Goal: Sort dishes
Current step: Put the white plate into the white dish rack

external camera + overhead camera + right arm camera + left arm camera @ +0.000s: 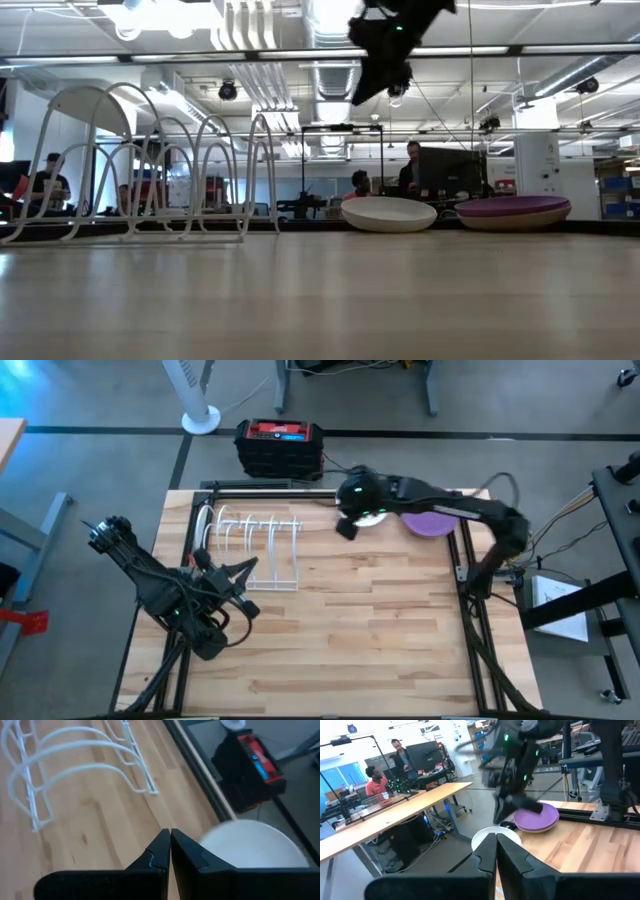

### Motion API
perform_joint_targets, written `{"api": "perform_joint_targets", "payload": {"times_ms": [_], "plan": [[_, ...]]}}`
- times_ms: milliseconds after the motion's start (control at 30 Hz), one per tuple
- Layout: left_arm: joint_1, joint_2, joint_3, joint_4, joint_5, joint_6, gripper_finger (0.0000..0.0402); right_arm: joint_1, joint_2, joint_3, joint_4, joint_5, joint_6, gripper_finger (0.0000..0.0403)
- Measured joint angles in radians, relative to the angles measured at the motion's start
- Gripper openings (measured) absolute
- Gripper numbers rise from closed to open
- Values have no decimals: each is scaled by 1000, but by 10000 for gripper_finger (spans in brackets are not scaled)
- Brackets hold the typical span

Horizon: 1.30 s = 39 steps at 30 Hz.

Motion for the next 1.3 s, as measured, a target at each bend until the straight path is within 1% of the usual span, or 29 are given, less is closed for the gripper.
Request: {"api": "perform_joint_targets", "payload": {"times_ms": [200,300,433,567,667,767,833,933,1033,1100,1233,1300], "plan": [[-1,42,7,-1,-6,-23,0,-71,-221,-292,93,-1,-14,8],[-6,40,30,0,-17,-10,0,-90,-299,-428,169,-1,-19,9],[-8,40,29,-3,-54,23,0,-93,-355,-582,360,-3,-15,9],[-7,33,0,-24,-60,-3,0,-93,-361,-679,529,-2,-29,9],[-7,32,-4,-33,-60,-18,0,-94,-337,-712,605,-2,-47,9],[-7,32,-5,-42,-60,-18,0,-94,-296,-713,611,-2,-87,9],[-7,32,-5,-58,-48,-32,0,-94,-266,-713,611,0,-81,9],[-6,32,-6,-86,-15,-70,0,-94,-226,-706,612,48,-51,9],[-6,32,-6,-125,-6,-114,0,-97,-195,-695,605,113,-36,9],[-6,29,-6,-181,-2,-181,0,-105,-184,-683,583,147,-9,9],[-6,24,-15,-378,19,-414,0,-136,-179,-660,504,155,45,9],[-6,24,-33,-447,20,-509,0,-153,-183,-655,465,155,56,10]]}}
